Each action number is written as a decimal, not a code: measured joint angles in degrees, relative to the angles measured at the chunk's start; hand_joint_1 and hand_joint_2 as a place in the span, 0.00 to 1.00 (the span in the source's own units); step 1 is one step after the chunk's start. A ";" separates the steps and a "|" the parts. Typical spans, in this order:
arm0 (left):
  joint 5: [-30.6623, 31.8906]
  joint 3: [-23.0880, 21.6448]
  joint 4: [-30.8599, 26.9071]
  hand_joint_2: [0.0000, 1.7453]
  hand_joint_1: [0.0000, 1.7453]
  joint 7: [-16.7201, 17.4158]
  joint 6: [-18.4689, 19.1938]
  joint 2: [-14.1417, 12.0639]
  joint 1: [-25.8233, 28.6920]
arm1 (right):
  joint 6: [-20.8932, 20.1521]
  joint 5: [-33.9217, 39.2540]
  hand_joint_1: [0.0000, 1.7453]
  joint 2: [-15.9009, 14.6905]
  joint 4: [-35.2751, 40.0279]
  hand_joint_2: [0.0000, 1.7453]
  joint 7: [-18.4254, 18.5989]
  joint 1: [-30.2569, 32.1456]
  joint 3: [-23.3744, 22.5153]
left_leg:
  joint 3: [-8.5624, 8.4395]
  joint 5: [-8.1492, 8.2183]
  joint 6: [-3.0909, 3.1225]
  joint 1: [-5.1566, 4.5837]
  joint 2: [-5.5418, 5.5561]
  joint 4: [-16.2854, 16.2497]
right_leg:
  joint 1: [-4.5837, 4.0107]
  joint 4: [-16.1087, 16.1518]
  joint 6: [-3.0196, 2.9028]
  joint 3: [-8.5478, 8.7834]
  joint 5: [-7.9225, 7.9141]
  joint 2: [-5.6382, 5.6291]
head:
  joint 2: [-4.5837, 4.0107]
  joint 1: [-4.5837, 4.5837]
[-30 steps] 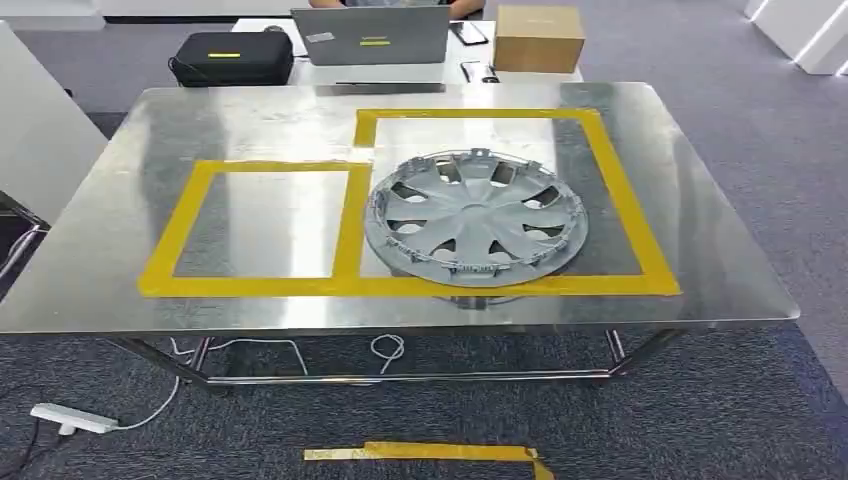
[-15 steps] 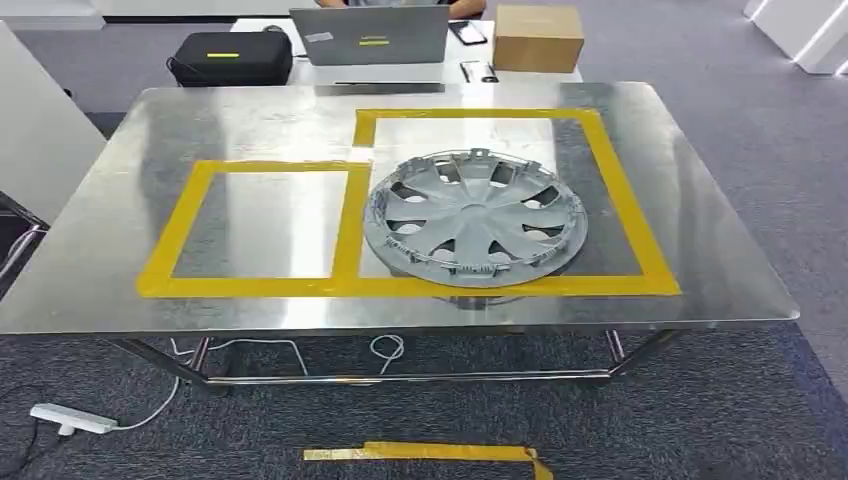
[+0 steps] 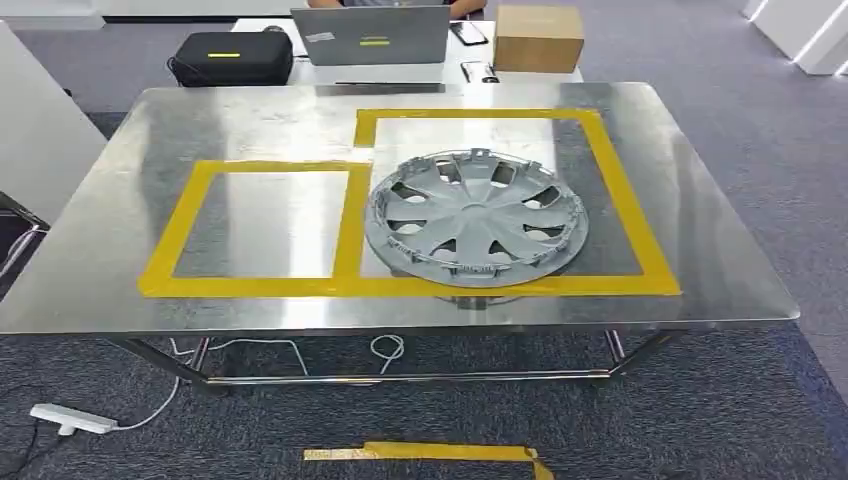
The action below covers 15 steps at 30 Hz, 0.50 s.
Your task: Take the parts from the cabinet and place them on the table.
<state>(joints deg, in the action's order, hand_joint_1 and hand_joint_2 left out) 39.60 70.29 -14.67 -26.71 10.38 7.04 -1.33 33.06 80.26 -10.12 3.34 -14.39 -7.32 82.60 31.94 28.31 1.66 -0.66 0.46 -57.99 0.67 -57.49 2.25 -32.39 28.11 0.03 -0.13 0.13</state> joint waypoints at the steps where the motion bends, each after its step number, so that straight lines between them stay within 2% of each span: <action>1: -0.19 0.26 0.00 0.00 0.00 0.00 0.00 0.07 0.00 | 2.45 1.41 0.00 0.17 0.00 1.00 -2.36 -0.08 -0.06 | 0.00 0.00 0.00 0.00 0.00 0.00 | 0.00 0.00 0.00 0.00 0.00 0.00 | 0.00 0.00; 4: -0.83 0.94 -0.04 0.00 0.00 0.17 0.00 0.41 0.01 | 6.14 5.86 0.00 0.59 -0.44 1.00 -9.51 -0.89 -1.40 | -0.01 0.00 0.00 0.00 -0.01 0.00 | 0.00 0.00 0.00 0.00 0.00 -0.01 | 0.00 0.00; 5: -0.87 1.36 -0.13 0.00 0.00 0.20 0.00 0.61 0.01 | 6.50 6.42 0.00 0.79 -0.89 1.00 -10.83 -1.27 -1.66 | -0.02 0.00 0.00 0.00 0.00 0.00 | 0.00 0.00 0.00 0.00 0.00 0.00 | 0.00 0.00; 15: -0.50 1.88 -0.20 0.00 0.00 0.55 0.90 1.07 0.03 | 6.70 5.66 0.00 1.79 -1.46 1.00 -8.85 -2.45 -1.75 | -0.01 0.00 0.00 0.00 0.00 0.00 | 0.00 0.00 0.00 0.00 0.00 0.00 | 0.00 0.00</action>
<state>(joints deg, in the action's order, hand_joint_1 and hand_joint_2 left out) 39.10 72.17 -14.86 -26.16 11.28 8.11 -1.30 39.76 85.92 -8.33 1.88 -23.23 -9.77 80.85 31.92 28.31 1.66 -0.65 0.46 -57.99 0.67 -57.50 2.25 -32.39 28.11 0.04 -0.13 0.13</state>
